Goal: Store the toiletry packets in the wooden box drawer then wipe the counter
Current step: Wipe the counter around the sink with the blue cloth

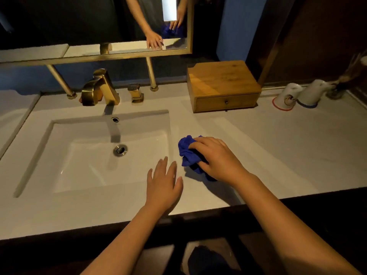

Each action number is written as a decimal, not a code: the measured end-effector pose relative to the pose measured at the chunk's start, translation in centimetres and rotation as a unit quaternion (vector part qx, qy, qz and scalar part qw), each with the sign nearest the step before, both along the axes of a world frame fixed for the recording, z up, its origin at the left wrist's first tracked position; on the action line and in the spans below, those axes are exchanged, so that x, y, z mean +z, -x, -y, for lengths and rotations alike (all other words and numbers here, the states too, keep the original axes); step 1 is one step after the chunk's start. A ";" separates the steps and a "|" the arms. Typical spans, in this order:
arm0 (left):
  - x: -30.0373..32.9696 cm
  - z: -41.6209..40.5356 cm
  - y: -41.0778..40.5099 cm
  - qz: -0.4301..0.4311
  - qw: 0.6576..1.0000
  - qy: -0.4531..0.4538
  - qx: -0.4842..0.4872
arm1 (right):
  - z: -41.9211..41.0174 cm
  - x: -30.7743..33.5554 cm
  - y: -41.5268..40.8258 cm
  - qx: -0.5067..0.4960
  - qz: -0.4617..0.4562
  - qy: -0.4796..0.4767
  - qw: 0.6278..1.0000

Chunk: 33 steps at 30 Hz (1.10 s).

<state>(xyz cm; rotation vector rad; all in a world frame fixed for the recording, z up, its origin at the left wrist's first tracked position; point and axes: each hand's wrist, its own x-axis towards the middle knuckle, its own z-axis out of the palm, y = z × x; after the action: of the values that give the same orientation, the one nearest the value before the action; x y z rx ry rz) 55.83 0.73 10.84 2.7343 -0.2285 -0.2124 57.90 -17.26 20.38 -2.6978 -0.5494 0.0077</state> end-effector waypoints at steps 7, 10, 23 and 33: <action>0.5 6.3 0.9 0.012 0.999 -0.012 -0.031 | 7.4 2.1 5.6 -0.093 0.000 0.011 0.996; 0.2 9.0 1.3 0.026 0.997 -0.038 -0.055 | 11.4 2.4 7.0 -0.104 -0.003 0.016 0.994; -2.1 18.4 3.2 0.014 0.994 -0.079 0.080 | 32.9 2.1 7.6 -0.096 -0.020 0.021 0.995; -2.2 19.1 3.3 0.035 0.990 -0.097 0.100 | 43.1 1.7 6.5 -0.099 -0.080 0.004 0.992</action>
<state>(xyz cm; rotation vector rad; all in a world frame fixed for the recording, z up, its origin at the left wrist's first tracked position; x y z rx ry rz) 52.57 -18.33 8.65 2.9358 0.0528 -0.0864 51.38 -60.40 22.13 -2.7157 -0.2325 0.1704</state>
